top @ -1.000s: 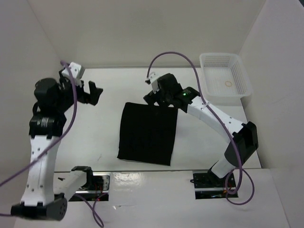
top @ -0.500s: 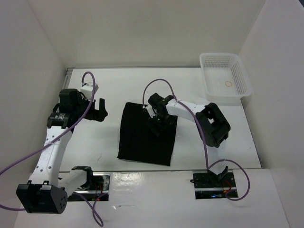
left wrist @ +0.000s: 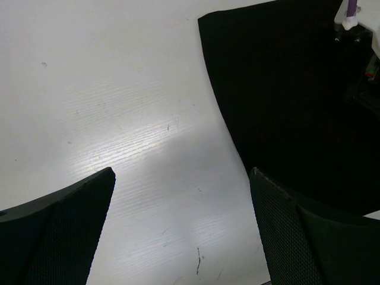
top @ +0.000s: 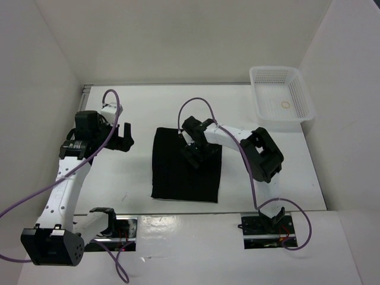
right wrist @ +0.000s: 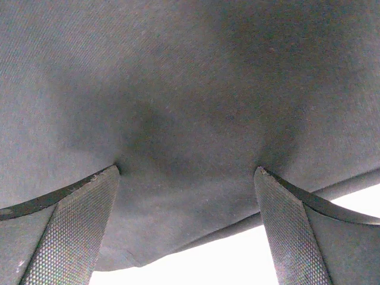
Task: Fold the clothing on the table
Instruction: Flatten the skirt out
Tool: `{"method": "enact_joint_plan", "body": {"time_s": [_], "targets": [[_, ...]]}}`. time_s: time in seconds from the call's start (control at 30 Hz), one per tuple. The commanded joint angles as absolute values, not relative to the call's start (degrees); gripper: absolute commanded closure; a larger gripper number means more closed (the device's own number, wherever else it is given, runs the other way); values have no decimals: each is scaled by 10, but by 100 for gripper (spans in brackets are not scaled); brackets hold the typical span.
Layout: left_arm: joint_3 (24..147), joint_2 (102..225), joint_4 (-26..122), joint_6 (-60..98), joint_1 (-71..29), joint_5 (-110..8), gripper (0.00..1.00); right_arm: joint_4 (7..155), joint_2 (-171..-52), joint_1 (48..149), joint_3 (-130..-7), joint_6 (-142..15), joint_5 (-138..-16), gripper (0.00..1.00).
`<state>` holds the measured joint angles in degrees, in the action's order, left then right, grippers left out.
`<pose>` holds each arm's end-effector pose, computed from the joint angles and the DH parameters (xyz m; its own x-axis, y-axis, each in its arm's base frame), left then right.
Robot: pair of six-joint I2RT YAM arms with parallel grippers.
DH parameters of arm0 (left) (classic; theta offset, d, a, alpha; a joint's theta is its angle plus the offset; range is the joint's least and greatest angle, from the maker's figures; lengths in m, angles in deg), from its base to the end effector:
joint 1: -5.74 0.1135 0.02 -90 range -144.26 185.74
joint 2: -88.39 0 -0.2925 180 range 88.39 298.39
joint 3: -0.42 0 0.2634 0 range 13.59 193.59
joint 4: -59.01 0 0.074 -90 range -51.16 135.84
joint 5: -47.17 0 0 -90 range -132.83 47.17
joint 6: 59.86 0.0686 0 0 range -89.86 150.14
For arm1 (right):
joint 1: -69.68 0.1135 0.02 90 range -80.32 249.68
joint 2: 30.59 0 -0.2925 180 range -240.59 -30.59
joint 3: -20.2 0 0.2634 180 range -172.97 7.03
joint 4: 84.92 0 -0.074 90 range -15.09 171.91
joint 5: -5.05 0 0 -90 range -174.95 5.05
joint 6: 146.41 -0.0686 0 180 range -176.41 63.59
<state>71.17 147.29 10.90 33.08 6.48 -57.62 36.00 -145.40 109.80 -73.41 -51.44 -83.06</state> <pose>0.2401 -0.0144 0.3351 -0.5807 0.0421 -0.8130 0.2234 0.9686 -0.1094 0.3139 0.2675 0.1432 -0.6947 -0.6987 -0.1710 -0.7112 0.7028 0.0178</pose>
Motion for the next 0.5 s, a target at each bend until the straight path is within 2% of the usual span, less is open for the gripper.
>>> {"method": "enact_joint_plan", "body": {"time_s": [0.0, 0.47], "targets": [[720, 1460, 119, 331, 69, -577, 0, 404, -1508, 1094, -745, -510, -886, 1], [719, 1460, 119, 331, 69, -577, 0, 429, -1538, 1094, -816, -481, -934, 1]]}}
